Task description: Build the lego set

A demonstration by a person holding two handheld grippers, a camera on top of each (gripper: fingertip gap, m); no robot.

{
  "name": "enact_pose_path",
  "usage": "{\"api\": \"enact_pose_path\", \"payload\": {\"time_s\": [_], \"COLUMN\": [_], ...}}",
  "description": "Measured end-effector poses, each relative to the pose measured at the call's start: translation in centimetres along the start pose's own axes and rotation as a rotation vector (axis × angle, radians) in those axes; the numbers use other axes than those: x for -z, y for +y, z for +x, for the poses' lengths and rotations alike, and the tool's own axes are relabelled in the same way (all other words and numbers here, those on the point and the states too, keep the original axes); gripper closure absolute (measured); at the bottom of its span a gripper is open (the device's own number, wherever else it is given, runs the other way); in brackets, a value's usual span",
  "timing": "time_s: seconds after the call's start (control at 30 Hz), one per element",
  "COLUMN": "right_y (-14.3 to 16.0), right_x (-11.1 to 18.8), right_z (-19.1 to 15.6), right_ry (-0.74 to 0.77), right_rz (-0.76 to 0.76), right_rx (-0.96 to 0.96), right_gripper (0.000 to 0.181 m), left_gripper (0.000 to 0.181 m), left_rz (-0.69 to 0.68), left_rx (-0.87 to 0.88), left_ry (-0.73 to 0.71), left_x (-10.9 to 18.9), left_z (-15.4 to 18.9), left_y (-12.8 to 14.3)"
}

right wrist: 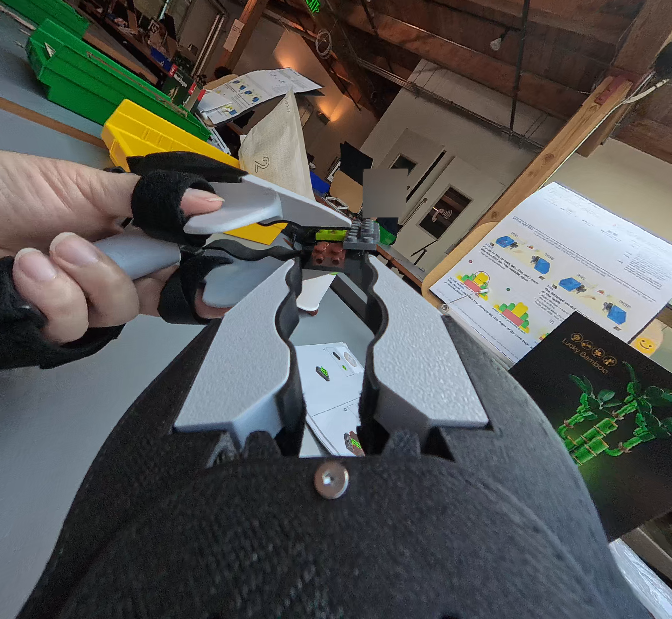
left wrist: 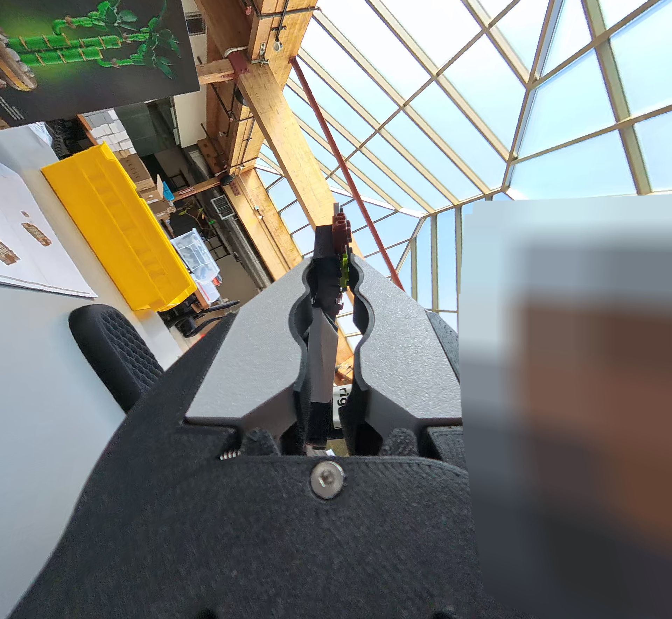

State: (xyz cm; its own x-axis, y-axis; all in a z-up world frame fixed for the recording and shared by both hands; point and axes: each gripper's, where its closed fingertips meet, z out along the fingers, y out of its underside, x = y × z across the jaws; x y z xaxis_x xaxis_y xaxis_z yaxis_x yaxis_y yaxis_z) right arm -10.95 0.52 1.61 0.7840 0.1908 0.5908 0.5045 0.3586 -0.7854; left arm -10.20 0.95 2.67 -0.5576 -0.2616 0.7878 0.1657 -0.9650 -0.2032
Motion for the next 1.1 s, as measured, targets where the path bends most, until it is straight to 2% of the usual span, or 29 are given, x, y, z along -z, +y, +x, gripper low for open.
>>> {"api": "enact_pose_path", "payload": {"time_s": [0.03, 0.33, 0.63, 0.87, 1.1], "right_y": [-0.3, -2.5, -3.9, -4.3, -4.4], "right_x": [0.1, 1.1, 1.9, 2.3, 2.5], "right_z": [0.3, 3.3, 4.9, 5.6, 6.2], "right_ry": [0.011, 0.11, 0.155, 0.197, 0.233], "right_rz": [0.012, 0.133, 0.212, 0.225, 0.242], "right_rx": [-0.016, -0.141, -0.16, -0.144, -0.199], "right_gripper": [0.149, 0.149, 0.149, 0.149, 0.149], "left_gripper": [0.168, 0.167, 0.166, 0.166, 0.166], "left_rz": [-0.02, -0.164, -0.22, -0.25, -0.244], "left_rx": [-0.035, -0.214, -0.25, -0.355, -0.371], "left_ry": [-0.016, -0.095, -0.13, -0.181, -0.185], "left_x": [-0.4, -3.7, -5.6, -6.4, -7.0], "left_z": [0.2, 2.3, 3.5, 3.9, 3.9], "left_y": [0.1, 1.1, 1.8, 2.3, 2.5]}}
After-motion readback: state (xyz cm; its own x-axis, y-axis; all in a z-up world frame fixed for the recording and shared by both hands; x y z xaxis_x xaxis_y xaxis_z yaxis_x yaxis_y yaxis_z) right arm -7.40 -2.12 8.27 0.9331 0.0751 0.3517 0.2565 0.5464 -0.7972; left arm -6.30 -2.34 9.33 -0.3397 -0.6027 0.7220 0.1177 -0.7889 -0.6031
